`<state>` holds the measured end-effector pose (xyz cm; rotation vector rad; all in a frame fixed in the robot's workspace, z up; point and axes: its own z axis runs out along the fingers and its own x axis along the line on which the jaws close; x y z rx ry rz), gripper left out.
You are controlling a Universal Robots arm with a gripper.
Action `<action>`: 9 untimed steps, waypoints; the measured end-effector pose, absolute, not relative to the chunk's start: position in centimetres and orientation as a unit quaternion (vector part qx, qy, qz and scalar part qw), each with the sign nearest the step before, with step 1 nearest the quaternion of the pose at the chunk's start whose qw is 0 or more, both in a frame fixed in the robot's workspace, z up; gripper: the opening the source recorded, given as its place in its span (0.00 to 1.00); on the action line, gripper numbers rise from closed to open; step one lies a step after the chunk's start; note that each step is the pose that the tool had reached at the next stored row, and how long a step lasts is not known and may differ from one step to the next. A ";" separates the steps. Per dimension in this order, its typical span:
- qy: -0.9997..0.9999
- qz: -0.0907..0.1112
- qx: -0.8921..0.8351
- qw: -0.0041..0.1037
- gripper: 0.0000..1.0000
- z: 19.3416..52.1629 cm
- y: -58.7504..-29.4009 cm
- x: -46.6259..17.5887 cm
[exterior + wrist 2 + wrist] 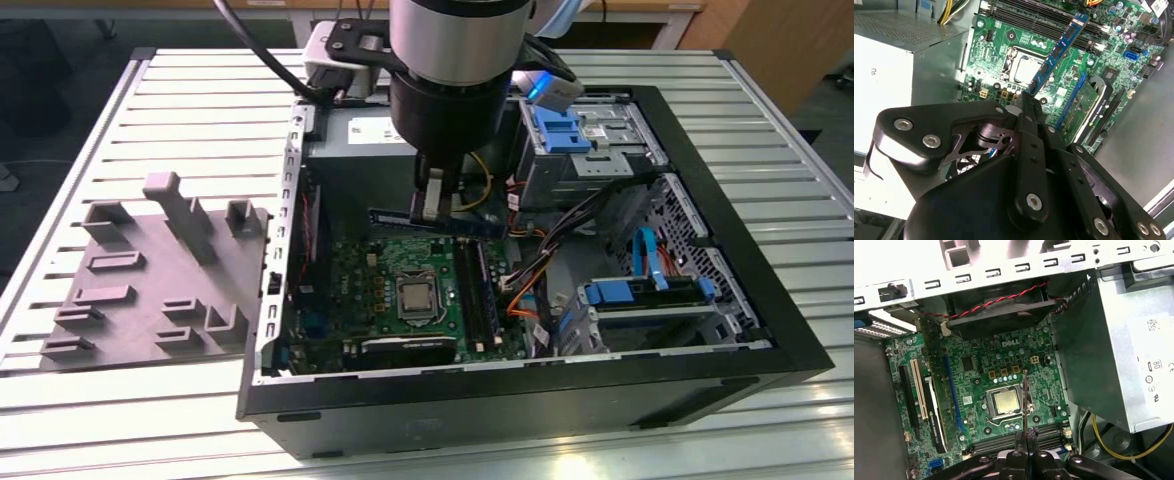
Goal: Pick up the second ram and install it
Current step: 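Insert the second ram into the second slot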
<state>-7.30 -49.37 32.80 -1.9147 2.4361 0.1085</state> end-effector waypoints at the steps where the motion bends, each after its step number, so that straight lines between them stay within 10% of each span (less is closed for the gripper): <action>1: 0.787 0.035 -0.615 0.021 0.11 32.8 -49.4 -7.3; 9: 0.800 0.034 -0.598 0.021 0.11 32.8 -49.4 -7.3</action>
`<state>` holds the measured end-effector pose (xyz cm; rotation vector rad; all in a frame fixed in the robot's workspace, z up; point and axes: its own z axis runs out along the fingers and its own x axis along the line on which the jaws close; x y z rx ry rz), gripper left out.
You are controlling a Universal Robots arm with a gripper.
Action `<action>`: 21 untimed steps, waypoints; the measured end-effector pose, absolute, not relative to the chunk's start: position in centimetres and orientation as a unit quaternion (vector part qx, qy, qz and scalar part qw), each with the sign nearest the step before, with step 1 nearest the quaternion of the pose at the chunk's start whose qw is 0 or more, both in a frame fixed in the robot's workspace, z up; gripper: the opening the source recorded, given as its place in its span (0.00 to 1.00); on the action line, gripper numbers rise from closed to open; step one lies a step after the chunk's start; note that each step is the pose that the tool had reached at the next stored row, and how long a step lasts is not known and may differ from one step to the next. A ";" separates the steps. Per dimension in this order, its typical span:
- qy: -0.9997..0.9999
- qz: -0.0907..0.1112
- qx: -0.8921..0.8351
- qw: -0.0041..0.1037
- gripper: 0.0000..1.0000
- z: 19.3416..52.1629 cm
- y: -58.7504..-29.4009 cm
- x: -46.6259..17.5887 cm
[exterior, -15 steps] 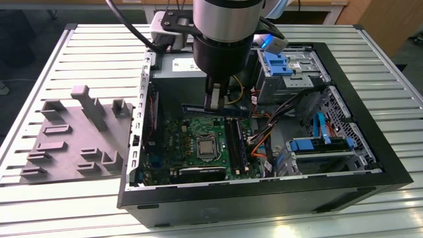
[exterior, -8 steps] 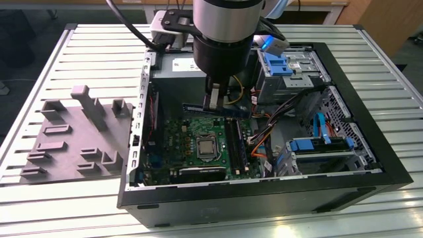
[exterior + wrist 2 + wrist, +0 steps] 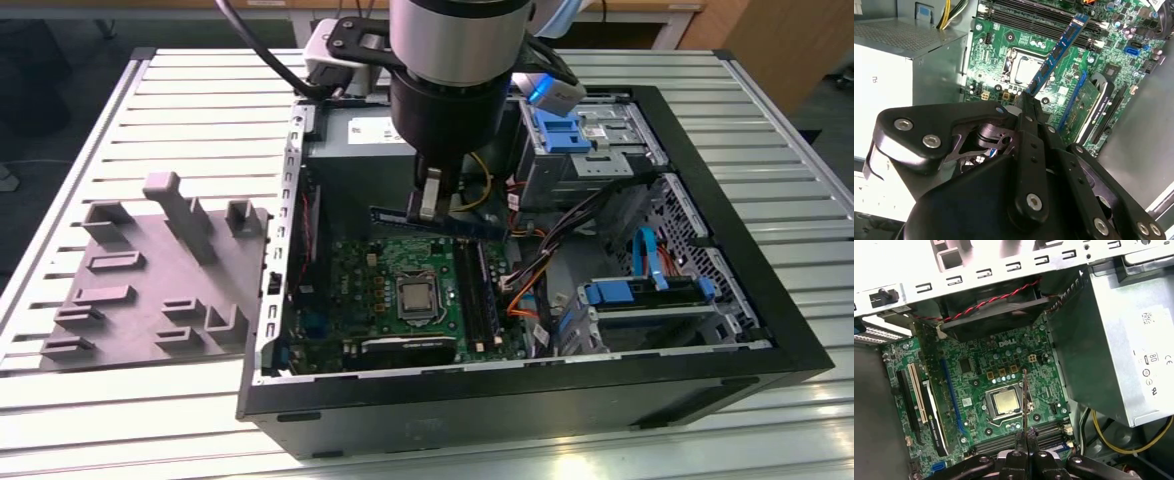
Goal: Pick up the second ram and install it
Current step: 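Insert the second ram into the second slot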
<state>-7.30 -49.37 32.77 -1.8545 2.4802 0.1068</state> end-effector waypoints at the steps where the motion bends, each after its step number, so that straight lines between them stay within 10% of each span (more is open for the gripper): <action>1: 0.802 0.034 -0.597 0.022 0.11 32.8 -49.4 -7.3; 21: 0.826 0.033 -0.563 0.023 0.11 32.7 -49.4 -7.3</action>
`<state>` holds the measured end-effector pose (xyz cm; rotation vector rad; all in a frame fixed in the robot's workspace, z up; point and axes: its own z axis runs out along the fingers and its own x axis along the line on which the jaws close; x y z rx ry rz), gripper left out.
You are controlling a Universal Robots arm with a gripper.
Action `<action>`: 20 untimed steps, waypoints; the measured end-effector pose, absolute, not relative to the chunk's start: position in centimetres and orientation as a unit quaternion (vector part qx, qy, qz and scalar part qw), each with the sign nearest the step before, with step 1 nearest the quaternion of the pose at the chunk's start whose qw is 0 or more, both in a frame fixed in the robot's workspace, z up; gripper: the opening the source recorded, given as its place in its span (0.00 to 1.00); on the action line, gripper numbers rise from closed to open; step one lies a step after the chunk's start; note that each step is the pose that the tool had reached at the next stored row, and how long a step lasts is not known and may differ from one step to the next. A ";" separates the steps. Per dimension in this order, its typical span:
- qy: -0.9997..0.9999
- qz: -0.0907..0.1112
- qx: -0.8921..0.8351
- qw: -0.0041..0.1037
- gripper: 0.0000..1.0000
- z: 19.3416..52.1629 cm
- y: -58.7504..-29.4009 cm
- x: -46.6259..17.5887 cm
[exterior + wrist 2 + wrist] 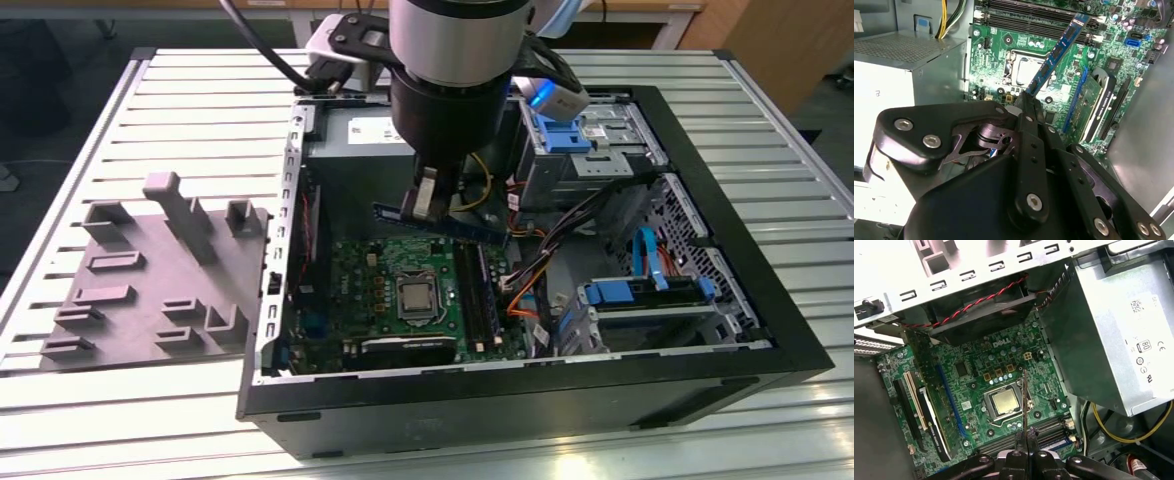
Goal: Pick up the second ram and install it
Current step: 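Insert the second ram into the second slot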
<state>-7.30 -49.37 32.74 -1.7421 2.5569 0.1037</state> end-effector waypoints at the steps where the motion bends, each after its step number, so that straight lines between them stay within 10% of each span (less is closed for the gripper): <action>1: 0.827 0.033 -0.561 0.023 0.11 32.7 -49.4 -7.3; 20: 0.844 0.033 -0.535 0.024 0.11 32.7 -49.4 -7.3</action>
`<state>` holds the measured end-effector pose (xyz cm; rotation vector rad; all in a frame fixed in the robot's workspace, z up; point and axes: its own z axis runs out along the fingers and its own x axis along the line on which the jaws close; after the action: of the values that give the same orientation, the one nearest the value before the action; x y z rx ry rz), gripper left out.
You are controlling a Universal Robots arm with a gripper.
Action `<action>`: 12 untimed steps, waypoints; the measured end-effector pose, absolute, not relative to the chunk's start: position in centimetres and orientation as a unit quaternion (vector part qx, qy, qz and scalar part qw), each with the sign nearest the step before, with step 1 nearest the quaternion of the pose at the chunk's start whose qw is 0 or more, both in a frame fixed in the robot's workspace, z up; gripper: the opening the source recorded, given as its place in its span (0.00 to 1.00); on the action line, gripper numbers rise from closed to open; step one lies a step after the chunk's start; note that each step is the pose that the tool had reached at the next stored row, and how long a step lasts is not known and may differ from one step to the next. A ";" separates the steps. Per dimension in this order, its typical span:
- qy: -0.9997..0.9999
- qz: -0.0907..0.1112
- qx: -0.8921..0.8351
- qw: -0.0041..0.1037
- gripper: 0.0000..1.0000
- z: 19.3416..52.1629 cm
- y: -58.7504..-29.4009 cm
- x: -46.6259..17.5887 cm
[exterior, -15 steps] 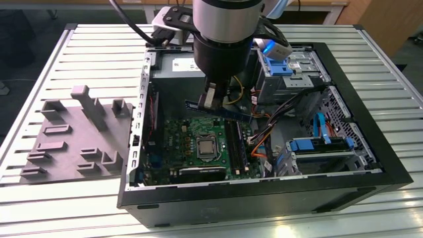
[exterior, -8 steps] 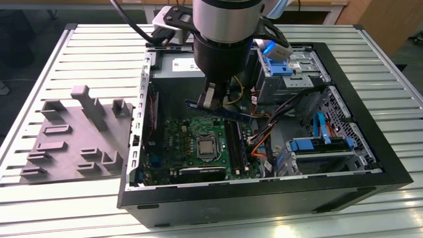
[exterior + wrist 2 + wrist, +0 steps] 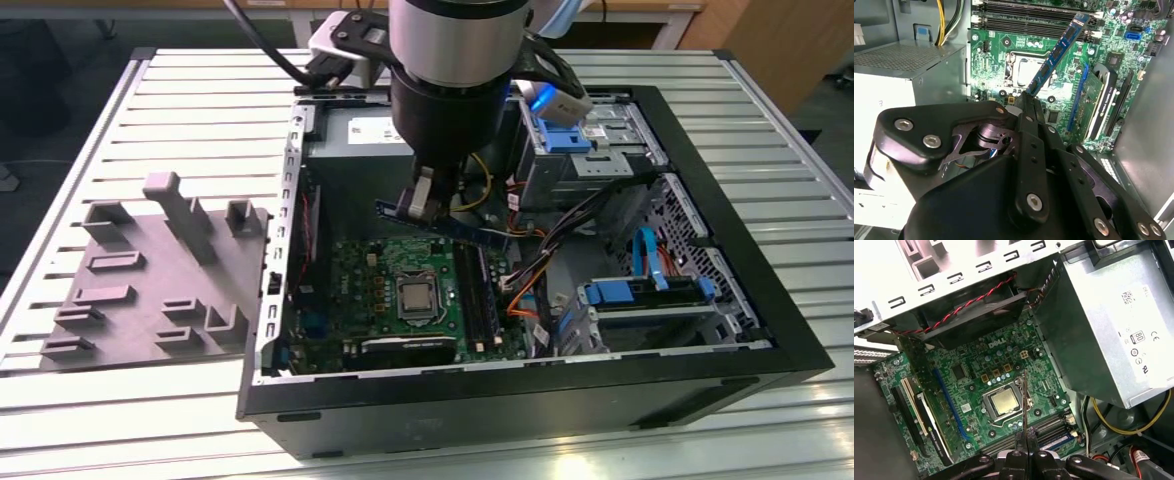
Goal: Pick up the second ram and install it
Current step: 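Insert the second ram into the second slot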
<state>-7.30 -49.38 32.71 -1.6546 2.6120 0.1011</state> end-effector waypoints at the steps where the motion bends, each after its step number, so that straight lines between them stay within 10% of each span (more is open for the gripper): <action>1: 0.845 0.033 -0.533 0.024 0.11 32.7 -49.4 -7.3; 12: 0.855 0.032 -0.517 0.025 0.11 32.7 -49.4 -7.3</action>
<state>-7.30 -49.37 32.66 -1.5990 2.6448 0.0996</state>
